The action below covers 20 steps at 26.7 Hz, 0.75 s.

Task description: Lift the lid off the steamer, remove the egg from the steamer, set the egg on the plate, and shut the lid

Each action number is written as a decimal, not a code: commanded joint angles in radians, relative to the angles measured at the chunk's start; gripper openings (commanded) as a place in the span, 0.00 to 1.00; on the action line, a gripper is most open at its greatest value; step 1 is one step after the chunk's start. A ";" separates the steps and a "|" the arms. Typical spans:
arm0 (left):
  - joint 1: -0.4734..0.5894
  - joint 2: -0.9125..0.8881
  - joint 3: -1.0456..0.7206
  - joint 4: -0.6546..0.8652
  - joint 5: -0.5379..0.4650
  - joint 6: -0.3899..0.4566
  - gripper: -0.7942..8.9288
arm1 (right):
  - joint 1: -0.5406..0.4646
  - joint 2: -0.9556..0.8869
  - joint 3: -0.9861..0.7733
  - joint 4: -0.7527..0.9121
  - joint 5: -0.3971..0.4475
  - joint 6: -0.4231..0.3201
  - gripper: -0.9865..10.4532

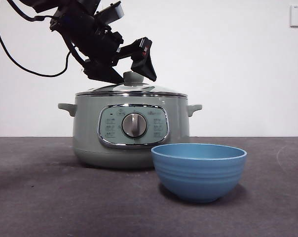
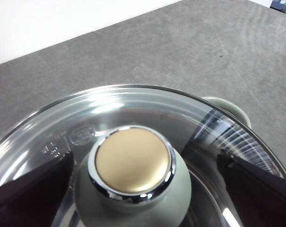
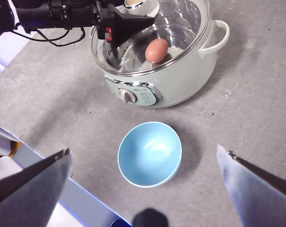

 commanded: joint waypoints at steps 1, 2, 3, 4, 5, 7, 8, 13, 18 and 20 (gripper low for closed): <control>-0.003 0.008 0.002 0.013 -0.004 0.011 0.48 | 0.001 0.000 0.004 0.002 -0.001 0.003 0.63; -0.003 0.008 0.002 0.011 -0.003 0.011 0.39 | 0.001 0.000 0.004 0.002 -0.001 0.003 0.63; -0.003 0.008 0.002 0.009 -0.003 0.011 0.31 | 0.001 0.000 0.004 0.002 -0.001 0.003 0.63; -0.004 0.008 0.002 0.006 -0.002 0.011 0.28 | 0.001 0.000 0.004 0.002 -0.001 0.003 0.63; -0.004 0.008 0.002 0.003 0.005 0.011 0.25 | 0.001 0.000 0.004 0.002 -0.001 0.003 0.63; -0.004 0.008 0.002 -0.001 0.005 0.008 0.17 | 0.001 0.000 0.004 0.002 -0.001 0.003 0.63; -0.004 0.008 0.002 0.000 0.005 0.008 0.13 | 0.001 0.000 0.004 0.002 -0.001 0.003 0.63; -0.004 0.008 0.002 0.013 0.007 0.007 0.07 | 0.001 0.000 0.004 0.002 -0.001 0.003 0.63; -0.004 -0.014 0.002 0.046 0.009 0.004 0.07 | 0.001 0.000 0.004 0.002 -0.001 0.003 0.63; -0.004 -0.033 0.002 0.061 0.009 0.003 0.07 | 0.001 0.000 0.004 0.002 -0.001 0.004 0.63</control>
